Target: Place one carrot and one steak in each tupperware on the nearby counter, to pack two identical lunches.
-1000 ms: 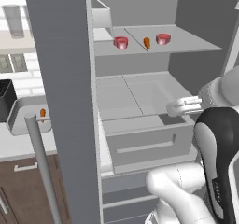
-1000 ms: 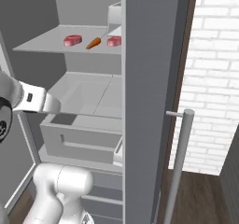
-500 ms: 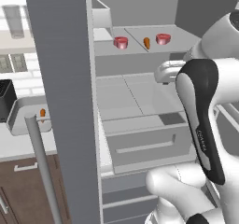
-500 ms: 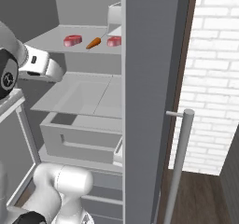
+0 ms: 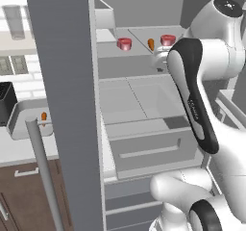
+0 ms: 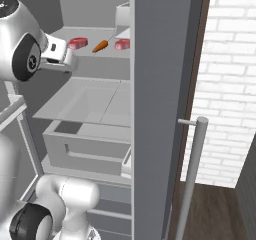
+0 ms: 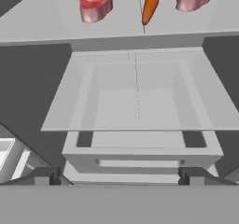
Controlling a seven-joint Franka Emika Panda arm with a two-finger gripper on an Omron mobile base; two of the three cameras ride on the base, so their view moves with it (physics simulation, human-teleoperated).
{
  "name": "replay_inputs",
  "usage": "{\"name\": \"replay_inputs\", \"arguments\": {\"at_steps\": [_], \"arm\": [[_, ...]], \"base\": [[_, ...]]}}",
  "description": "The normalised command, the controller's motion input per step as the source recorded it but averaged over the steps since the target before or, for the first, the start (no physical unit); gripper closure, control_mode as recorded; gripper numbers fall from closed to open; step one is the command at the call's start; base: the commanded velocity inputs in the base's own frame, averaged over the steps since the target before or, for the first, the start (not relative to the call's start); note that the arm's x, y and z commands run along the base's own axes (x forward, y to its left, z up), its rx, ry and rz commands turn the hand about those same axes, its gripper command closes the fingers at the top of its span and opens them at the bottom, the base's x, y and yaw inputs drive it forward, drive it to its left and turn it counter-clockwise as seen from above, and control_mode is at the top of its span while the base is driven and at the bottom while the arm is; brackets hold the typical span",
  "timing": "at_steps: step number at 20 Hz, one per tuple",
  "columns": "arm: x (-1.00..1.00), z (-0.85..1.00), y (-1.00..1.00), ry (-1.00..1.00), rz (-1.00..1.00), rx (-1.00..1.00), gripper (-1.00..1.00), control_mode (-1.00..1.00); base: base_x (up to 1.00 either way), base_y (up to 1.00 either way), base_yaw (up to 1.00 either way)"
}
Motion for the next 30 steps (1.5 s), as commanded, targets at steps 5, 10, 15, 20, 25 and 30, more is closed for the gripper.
{"name": "replay_inputs", "arguments": {"at_steps": [5, 10, 15, 20, 25, 30], "arm": [[0.67, 0.15, 0.14, -0.05, 0.07, 0.0, -1.0, -1.0], [0.66, 0.18, 0.18, -0.01, 0.07, 0.0, -1.0, -1.0], [0.69, 0.03, 0.22, 0.0, 0.04, 0.0, -1.0, -1.0], [0.65, -0.01, 0.09, 0.0, -0.01, 0.0, -1.0, -1.0], [0.41, -0.2, 0.19, 0.0, -0.11, 0.0, -1.0, -1.0], [0.3, -0.19, 0.24, 0.0, -0.15, 0.0, -1.0, -1.0]], "base": [[0.0, 0.0, 0.0], [0.0, 0.0, 0.0], [0.0, 0.0, 0.0], [0.0, 0.0, 0.0], [0.0, 0.0, 0.0], [0.0, 0.0, 0.0]]}}
